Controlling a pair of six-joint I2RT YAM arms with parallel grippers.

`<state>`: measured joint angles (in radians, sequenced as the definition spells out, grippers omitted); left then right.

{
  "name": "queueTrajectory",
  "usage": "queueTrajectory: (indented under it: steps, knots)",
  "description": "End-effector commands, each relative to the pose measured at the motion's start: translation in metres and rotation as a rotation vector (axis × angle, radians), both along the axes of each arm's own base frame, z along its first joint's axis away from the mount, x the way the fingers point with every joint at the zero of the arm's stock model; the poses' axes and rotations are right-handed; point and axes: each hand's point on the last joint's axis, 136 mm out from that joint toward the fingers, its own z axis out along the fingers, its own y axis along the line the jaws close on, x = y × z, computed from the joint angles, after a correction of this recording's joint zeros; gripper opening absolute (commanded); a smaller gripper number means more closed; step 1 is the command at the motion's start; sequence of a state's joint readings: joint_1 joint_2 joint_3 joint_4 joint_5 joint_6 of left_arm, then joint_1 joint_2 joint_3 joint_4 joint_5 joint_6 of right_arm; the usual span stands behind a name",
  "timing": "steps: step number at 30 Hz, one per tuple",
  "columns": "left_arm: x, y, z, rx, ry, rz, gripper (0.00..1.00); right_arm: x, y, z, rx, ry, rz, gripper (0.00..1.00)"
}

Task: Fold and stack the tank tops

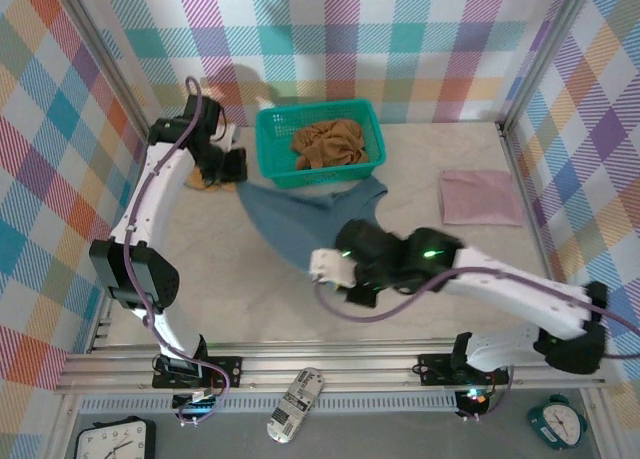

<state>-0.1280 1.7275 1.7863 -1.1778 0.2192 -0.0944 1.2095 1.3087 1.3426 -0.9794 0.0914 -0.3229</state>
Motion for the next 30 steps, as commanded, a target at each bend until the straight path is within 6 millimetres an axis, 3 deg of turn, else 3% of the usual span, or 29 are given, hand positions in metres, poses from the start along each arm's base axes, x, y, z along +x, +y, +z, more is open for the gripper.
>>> queueTrajectory:
  steps: [1,5,8,11,15,18,21,24,25,30]
  knots:
    - [-0.019,0.048,-0.05,0.117,0.118,0.046,0.0,-0.02,0.09,0.0,0.23,0.155,0.037,0.05]
    - [-0.022,0.107,-0.088,0.293,0.217,0.186,0.0,-0.038,0.156,-0.036,0.243,0.268,0.154,0.05]
    - [-0.02,0.129,-0.1,0.338,0.259,0.23,0.0,-0.055,0.19,-0.06,0.231,0.355,0.247,0.05]
    - [-0.023,0.142,-0.106,0.408,0.317,0.231,0.02,-0.07,0.209,-0.081,0.212,0.438,0.318,0.05]
    - [-0.023,0.161,-0.115,0.485,0.355,0.25,0.02,-0.082,0.23,-0.094,0.235,0.511,0.378,0.05]
    - [-0.015,0.166,-0.122,0.505,0.365,0.25,0.02,-0.083,0.249,-0.086,0.309,0.556,0.396,0.05]
    - [-0.01,0.169,-0.123,0.523,0.366,0.246,0.02,-0.081,0.253,-0.063,0.41,0.6,0.401,0.05]
    - [-0.006,0.171,-0.129,0.533,0.377,0.247,0.02,-0.084,0.246,-0.057,0.421,0.616,0.412,0.06]
    - [-0.004,0.172,-0.132,0.534,0.379,0.246,0.02,-0.084,0.245,-0.062,0.407,0.621,0.405,0.07]
    - [-0.001,0.174,-0.145,0.549,0.397,0.24,0.06,-0.066,0.248,-0.127,0.234,0.563,0.302,0.16]
